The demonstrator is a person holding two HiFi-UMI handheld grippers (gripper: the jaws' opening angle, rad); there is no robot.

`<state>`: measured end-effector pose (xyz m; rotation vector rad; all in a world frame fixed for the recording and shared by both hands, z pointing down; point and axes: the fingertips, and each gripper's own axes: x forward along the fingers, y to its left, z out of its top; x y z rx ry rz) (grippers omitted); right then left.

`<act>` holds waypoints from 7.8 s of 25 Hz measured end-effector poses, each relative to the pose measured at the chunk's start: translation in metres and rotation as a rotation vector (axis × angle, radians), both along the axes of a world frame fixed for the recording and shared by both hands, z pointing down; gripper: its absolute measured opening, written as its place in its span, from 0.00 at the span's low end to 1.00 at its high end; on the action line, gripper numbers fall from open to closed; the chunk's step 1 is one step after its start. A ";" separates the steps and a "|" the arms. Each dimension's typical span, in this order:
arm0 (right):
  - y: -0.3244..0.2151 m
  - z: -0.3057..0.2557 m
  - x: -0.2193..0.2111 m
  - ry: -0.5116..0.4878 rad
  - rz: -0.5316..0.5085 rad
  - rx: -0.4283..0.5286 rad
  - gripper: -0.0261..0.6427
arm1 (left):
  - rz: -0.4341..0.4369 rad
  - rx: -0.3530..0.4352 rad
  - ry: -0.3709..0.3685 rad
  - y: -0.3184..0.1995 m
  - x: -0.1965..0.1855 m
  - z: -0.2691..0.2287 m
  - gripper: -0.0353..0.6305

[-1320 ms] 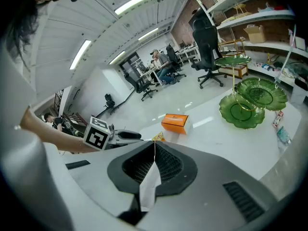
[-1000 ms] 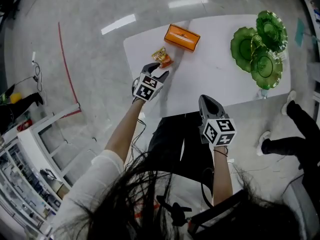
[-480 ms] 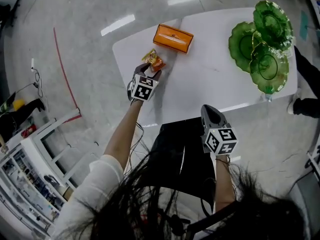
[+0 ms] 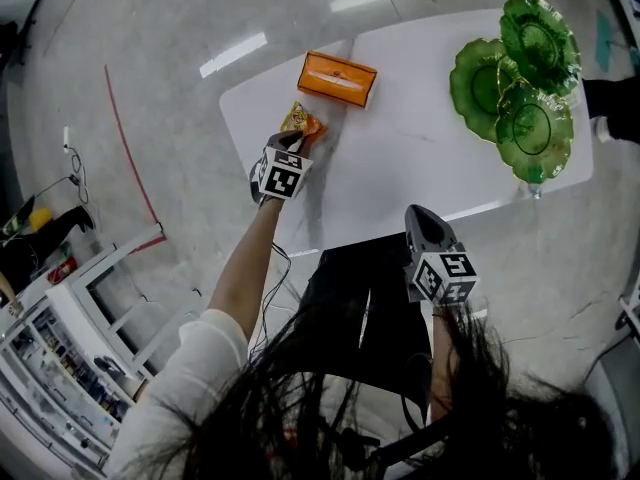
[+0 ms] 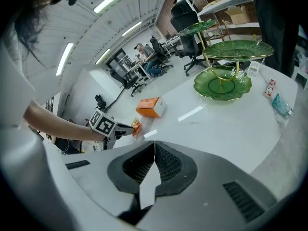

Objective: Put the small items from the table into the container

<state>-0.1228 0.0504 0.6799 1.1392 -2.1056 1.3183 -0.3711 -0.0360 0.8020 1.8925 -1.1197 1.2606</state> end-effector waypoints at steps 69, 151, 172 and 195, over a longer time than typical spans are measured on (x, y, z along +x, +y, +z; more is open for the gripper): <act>0.004 -0.115 0.273 0.024 0.296 0.102 0.06 | 0.695 0.122 0.211 -0.049 0.429 -0.227 0.09; -0.033 -0.253 0.178 0.055 0.356 0.309 0.06 | 0.368 0.350 0.678 -0.002 0.320 -0.399 0.07; 0.021 -0.205 0.289 0.142 0.526 0.201 0.06 | 0.729 0.179 0.558 0.044 0.461 -0.319 0.17; 0.009 -0.049 0.399 0.055 0.428 0.035 0.06 | 0.665 -0.104 0.315 0.052 0.581 -0.085 0.48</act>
